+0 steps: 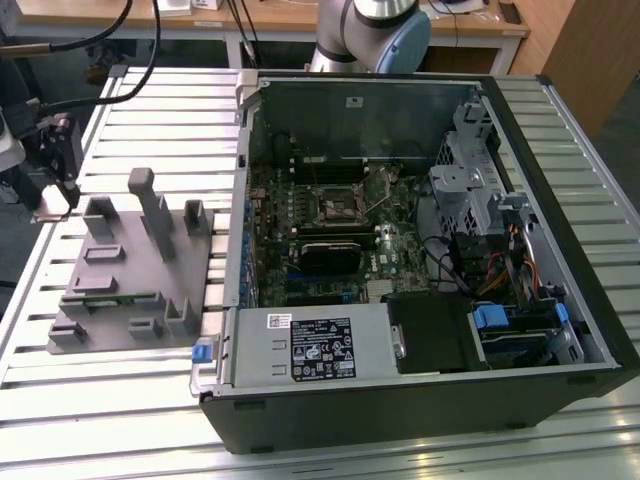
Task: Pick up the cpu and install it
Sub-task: 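Pick up the cpu and move it towards the insertion slot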
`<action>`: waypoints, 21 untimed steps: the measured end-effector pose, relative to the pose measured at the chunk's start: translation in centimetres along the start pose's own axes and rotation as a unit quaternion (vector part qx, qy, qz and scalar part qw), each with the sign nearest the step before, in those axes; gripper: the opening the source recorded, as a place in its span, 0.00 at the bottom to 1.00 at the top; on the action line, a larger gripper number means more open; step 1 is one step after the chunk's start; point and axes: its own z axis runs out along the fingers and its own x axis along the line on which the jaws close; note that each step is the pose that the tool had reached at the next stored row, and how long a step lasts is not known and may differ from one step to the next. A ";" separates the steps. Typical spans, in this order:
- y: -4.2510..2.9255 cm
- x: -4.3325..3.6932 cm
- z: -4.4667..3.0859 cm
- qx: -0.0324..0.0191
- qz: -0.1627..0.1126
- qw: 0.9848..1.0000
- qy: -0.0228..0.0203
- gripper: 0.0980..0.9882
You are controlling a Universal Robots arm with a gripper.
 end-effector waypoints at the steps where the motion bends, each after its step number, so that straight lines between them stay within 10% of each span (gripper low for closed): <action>1: 0.01 0.00 -0.21 0.000 0.000 1.000 0.000 0.49; 21: 0.36 0.03 -6.07 -0.002 0.000 1.000 0.000 0.49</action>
